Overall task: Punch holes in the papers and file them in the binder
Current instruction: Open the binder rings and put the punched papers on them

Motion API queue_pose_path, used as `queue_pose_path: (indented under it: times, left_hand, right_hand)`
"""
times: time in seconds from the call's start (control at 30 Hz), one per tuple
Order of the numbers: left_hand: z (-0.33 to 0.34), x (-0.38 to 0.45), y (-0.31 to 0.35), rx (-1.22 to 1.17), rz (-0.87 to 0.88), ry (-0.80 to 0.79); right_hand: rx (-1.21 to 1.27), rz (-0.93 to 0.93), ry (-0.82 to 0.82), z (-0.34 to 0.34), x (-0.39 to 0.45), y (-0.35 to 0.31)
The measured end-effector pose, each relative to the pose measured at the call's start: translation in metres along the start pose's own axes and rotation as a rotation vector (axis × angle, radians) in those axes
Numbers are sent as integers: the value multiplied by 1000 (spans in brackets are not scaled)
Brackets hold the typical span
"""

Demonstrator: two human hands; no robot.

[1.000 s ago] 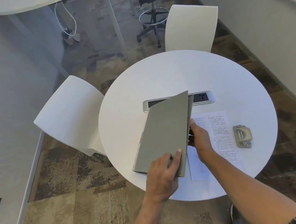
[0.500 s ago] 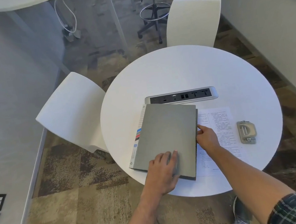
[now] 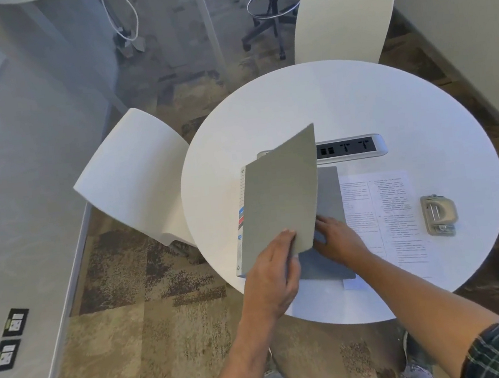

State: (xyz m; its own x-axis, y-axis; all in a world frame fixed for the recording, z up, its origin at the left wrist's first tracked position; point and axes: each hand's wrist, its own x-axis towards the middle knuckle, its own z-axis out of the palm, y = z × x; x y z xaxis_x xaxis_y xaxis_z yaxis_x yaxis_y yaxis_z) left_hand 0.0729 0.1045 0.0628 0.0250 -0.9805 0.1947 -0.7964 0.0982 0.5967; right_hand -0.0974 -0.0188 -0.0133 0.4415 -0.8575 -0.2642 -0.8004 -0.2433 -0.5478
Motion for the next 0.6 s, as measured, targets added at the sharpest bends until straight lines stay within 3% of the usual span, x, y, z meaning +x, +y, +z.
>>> queue_pose_path:
  times: [0.1, 0.2, 0.43, 0.6]
  left_hand:
    - [-24, 0, 0, -92, -139, 56]
    - [-51, -2, -3, -206, -302, 159]
    - [-101, -11, -70, -449, -697, 811]
    - [-115, -22, -143, -468, -1026, 935]
  right_hand:
    - [-241, -13, -162, 20, 8, -1]
    - [-392, -31, -203, 25, 4, -6]
    - [-486, -43, -219, 28, 2, -8]
    - [-516, -32, -255, 29, 1, -9]
